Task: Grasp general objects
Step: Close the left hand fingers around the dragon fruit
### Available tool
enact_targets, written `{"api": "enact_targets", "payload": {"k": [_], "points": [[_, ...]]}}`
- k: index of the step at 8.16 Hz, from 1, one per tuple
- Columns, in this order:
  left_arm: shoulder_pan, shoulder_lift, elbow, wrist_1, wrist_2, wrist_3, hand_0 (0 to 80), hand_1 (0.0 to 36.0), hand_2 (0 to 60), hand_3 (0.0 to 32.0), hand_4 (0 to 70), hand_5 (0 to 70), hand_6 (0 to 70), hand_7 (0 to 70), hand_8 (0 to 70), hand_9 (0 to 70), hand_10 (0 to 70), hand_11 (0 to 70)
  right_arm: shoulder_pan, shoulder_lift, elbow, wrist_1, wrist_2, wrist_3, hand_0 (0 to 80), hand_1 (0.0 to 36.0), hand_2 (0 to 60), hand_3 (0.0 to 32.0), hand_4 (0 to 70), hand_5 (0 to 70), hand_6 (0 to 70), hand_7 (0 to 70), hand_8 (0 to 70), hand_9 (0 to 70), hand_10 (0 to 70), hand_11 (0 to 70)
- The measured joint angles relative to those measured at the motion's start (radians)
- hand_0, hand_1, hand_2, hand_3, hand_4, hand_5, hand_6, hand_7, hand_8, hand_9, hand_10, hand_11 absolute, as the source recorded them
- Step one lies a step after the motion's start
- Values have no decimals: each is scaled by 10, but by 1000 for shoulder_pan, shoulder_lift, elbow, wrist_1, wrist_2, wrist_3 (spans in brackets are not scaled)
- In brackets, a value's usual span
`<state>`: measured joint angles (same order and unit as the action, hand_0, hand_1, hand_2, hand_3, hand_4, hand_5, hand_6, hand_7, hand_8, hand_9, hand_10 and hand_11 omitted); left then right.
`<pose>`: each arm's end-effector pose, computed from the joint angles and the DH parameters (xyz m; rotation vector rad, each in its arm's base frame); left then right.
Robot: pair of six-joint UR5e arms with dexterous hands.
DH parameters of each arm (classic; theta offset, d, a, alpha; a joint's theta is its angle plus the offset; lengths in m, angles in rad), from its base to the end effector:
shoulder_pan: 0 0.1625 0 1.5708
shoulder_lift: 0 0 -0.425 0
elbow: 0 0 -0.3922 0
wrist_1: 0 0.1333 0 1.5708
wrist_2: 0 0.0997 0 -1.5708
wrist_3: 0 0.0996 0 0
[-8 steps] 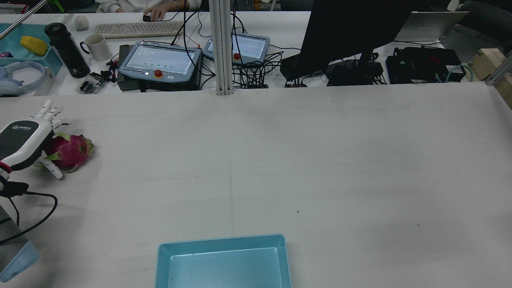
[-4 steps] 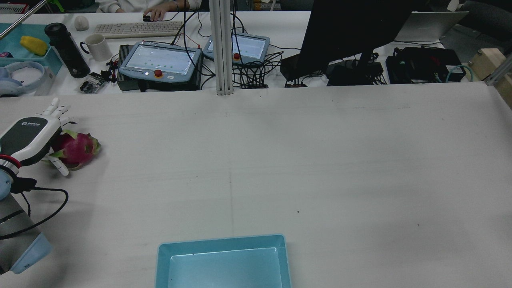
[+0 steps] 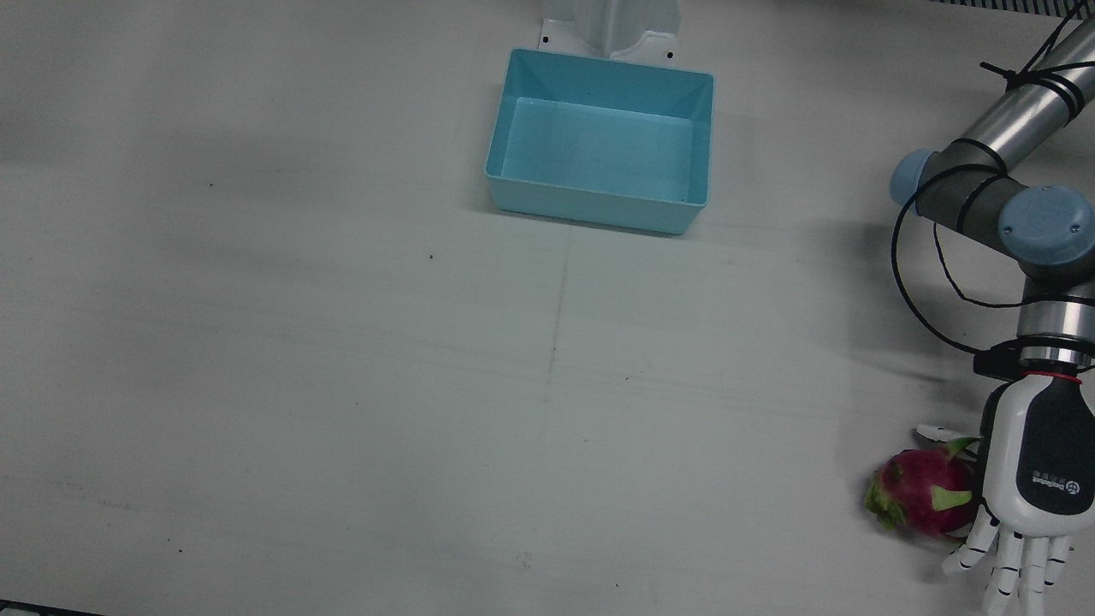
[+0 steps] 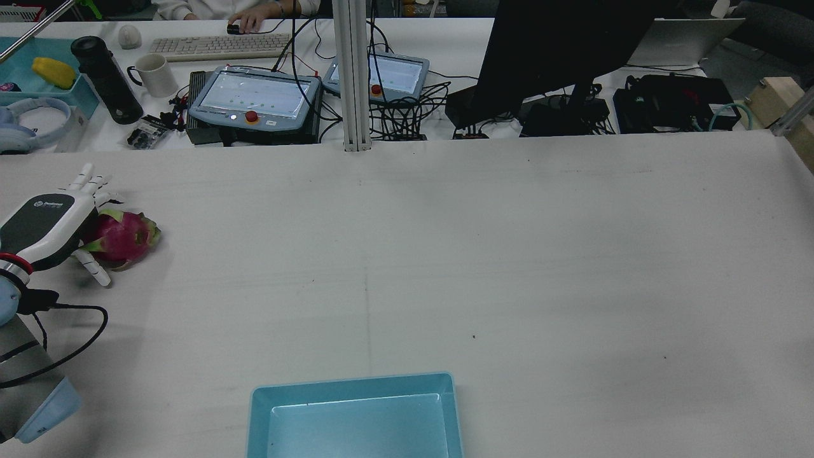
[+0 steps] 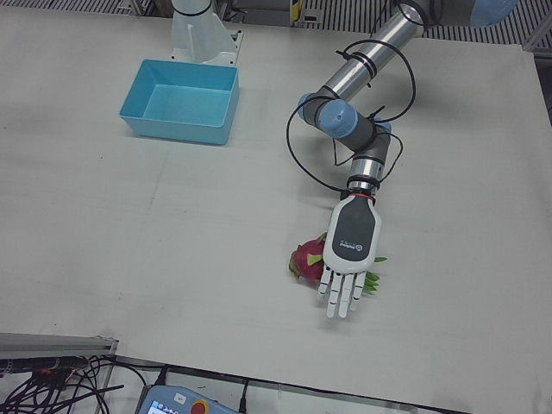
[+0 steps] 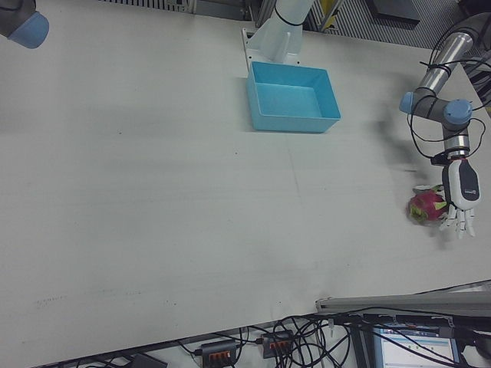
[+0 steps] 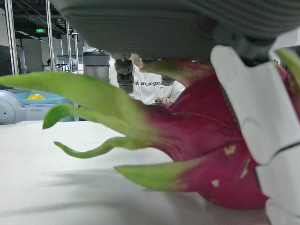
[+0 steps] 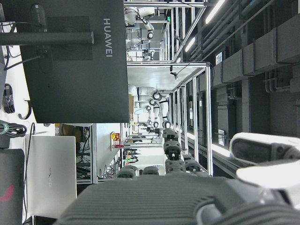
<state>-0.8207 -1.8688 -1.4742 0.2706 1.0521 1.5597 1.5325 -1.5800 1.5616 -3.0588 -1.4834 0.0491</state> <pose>0.2675 -0.5551 0.5957 1.0117 1.2464 -1.0433 0.1230 -0.4987 0.6878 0.0061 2.2411 -2.0989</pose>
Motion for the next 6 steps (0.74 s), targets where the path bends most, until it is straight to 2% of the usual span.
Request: {"api": "enact_targets", "payload": {"k": [1,2,3,4,5,6], "points": [[23,-11,0,10,-2,-4,548,360,600,0,127,222,46,137,0,13,100,176,0,0,0,0,0,0,0,0,0,0,0,0,0,0,0,0,0,0],[41,-21,3,16,-4,-6,523,355,600,0,133,265,66,179,4,23,126,212,0,0,0,0,0,0,0,0,0,0,0,0,0,0,0,0,0,0],[51,-27,9,19,-6,-8,487,323,600,0,173,432,152,316,101,169,230,357,0,0,0,0,0,1,0,0,0,0,0,0,0,0,0,0,0,0],[53,-27,10,20,-17,-9,469,327,600,0,279,700,350,550,301,440,446,643,0,0,0,0,0,1,0,0,0,0,0,0,0,0,0,0,0,0],[52,-26,8,22,-35,-10,478,351,600,0,335,700,482,683,453,625,592,700,0,0,0,0,0,0,0,0,0,0,0,0,0,0,0,0,0,0],[52,-26,6,22,-48,-11,458,272,600,0,408,700,621,700,640,700,700,700,0,0,0,0,0,0,0,0,0,0,0,0,0,0,0,0,0,0]]}}
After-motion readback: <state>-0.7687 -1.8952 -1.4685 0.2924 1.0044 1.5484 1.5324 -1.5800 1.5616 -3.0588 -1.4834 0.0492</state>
